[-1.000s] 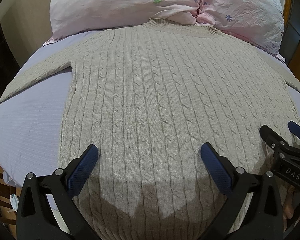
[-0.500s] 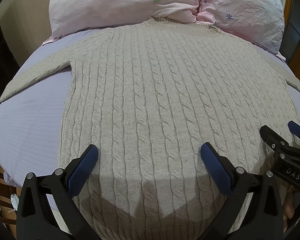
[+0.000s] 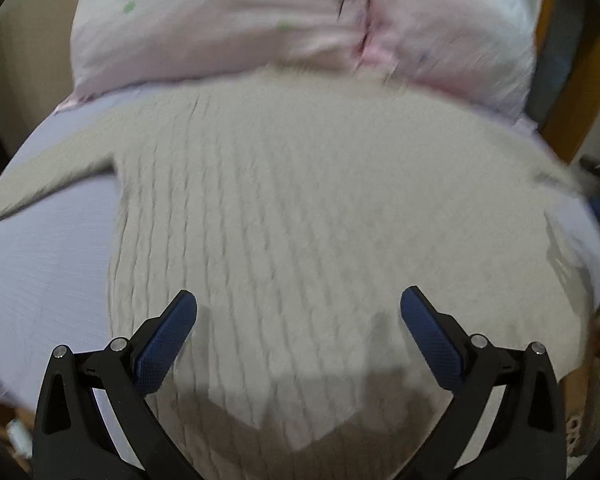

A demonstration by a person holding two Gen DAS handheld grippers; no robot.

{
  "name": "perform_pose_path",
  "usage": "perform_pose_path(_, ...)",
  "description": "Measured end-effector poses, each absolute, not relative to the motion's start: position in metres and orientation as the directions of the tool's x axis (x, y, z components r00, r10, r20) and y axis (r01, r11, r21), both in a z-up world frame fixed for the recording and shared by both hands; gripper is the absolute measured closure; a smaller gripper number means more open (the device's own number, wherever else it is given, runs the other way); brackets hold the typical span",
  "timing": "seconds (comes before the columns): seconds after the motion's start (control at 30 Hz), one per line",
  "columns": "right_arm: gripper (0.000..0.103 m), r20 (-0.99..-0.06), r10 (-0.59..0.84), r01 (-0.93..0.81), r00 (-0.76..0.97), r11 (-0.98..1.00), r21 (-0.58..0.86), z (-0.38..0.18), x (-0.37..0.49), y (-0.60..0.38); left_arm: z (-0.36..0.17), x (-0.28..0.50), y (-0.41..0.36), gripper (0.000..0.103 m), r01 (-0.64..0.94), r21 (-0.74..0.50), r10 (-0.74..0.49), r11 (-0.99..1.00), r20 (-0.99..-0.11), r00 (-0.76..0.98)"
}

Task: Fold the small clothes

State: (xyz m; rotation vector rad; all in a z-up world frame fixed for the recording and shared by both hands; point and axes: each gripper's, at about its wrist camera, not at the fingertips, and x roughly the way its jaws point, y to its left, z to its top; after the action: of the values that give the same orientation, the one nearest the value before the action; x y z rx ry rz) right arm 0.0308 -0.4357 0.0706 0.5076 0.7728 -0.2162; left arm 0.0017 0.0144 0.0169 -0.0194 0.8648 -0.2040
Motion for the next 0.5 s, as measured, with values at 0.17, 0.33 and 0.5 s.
perform_pose_path(0.17,0.058,-0.766,-0.031,0.641,0.642,0.57,0.514,0.038,0.051,-0.584,0.031,0.011,0.029,0.001,0.178,-0.138,-0.225,0.974,-0.653,0.723)
perform_pose_path(0.33,0.073,-0.773,0.006,0.723,0.634,0.349,0.596,0.001,0.06,-0.652,0.04,0.023,0.056,0.001,0.15,-0.219,-0.254,0.964,-0.595,0.763)
perform_pose_path(0.5,0.088,-0.754,-0.011,0.732,0.657,0.251,0.634,-0.009,0.067,-0.678,0.047,0.034,0.085,0.001,0.082,-0.255,-0.219,0.963,-0.569,0.793)
